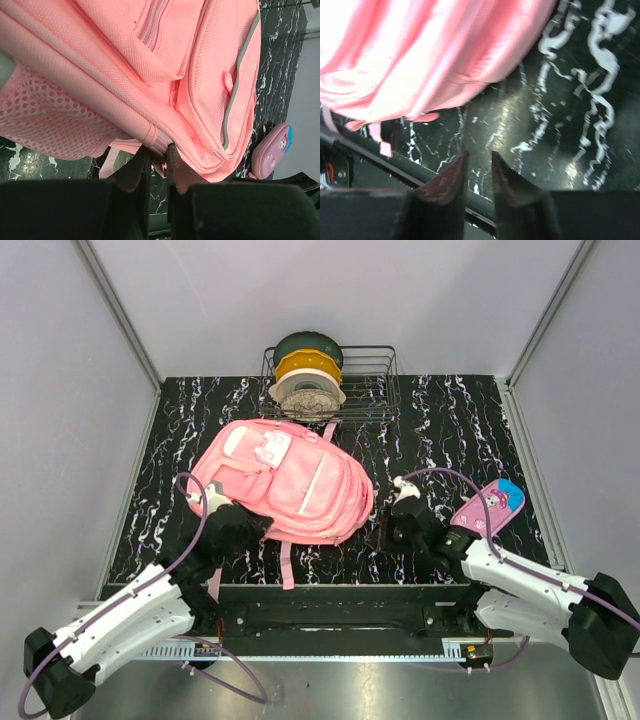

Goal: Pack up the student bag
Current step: Zip the student bag at the center of the board.

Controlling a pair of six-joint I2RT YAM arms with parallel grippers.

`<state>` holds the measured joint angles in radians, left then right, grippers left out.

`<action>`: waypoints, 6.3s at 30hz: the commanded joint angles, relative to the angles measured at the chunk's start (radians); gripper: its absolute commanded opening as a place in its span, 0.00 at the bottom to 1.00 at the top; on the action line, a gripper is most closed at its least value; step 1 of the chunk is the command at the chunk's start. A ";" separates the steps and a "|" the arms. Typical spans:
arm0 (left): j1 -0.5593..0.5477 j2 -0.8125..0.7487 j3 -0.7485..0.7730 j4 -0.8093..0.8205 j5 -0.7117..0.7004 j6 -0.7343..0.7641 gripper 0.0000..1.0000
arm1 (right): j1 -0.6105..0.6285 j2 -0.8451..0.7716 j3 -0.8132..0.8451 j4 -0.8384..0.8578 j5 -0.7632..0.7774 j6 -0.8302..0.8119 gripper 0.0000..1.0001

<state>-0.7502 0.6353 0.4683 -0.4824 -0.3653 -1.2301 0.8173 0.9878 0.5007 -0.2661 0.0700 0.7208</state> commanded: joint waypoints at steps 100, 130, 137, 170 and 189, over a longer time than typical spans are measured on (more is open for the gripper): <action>0.552 -0.048 0.075 0.131 0.482 0.435 0.00 | -0.118 -0.349 -0.058 -0.185 -0.156 0.252 0.00; 0.341 -0.387 -0.068 0.082 0.608 0.146 0.99 | -0.115 -0.137 0.019 0.034 -0.230 0.094 0.00; -0.140 -0.129 -0.034 0.243 0.150 0.029 0.99 | -0.104 -0.112 0.033 0.061 -0.159 0.131 0.00; 0.018 -0.261 -0.152 0.063 0.086 0.011 0.00 | -0.090 -0.189 -0.004 0.033 -0.116 0.106 0.00; 0.054 -0.491 0.061 -0.394 -0.058 0.089 0.00 | -0.090 -0.179 -0.080 0.073 -0.085 0.126 0.00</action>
<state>-0.7338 0.1703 0.4614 -0.7570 -0.2089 -1.2194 0.7551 0.8444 0.4469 -0.0719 -0.2298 0.8593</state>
